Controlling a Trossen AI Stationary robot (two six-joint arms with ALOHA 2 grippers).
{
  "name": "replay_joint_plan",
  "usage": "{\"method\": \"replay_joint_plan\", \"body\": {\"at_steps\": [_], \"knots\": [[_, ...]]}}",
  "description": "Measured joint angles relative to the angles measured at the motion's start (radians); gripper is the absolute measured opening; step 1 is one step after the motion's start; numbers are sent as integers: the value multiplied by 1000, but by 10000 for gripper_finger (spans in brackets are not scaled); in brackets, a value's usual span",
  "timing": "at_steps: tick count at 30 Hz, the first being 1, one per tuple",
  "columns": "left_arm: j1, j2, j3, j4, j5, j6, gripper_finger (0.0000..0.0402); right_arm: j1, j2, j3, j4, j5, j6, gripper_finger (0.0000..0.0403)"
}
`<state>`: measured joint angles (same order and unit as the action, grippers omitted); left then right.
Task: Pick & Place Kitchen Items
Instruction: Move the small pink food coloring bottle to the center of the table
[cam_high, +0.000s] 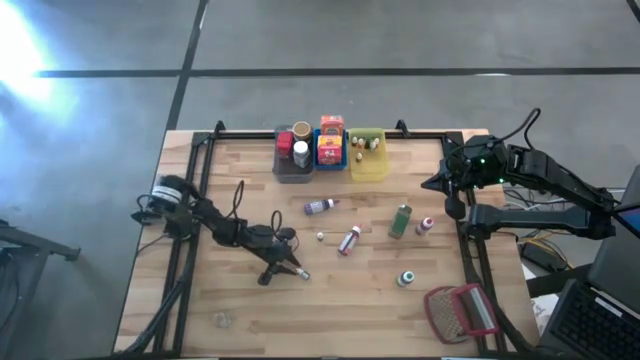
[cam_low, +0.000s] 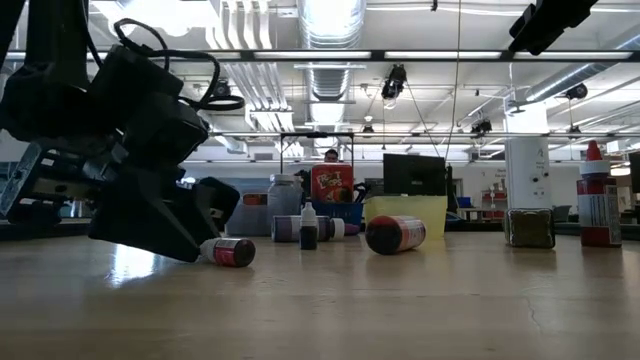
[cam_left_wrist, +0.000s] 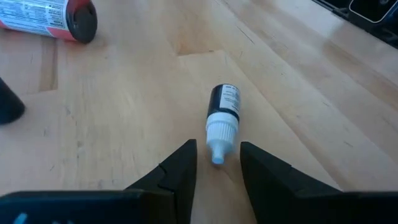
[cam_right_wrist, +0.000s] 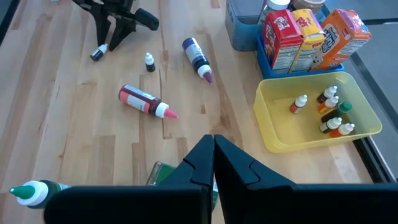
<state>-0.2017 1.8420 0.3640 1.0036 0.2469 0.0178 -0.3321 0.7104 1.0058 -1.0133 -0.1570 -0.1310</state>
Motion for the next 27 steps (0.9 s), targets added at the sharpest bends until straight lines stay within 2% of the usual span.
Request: {"method": "replay_joint_plan", "body": {"at_steps": [9,20,27], "knots": [[-6,-1,45,-90,-5,6,127,0,0,0,0,0,0,8],[-10,0,44,-92,-17,6,93,0,0,0,0,0,0,8],[-10,0,43,-91,-15,2,90,0,0,0,0,0,0,8]]}}
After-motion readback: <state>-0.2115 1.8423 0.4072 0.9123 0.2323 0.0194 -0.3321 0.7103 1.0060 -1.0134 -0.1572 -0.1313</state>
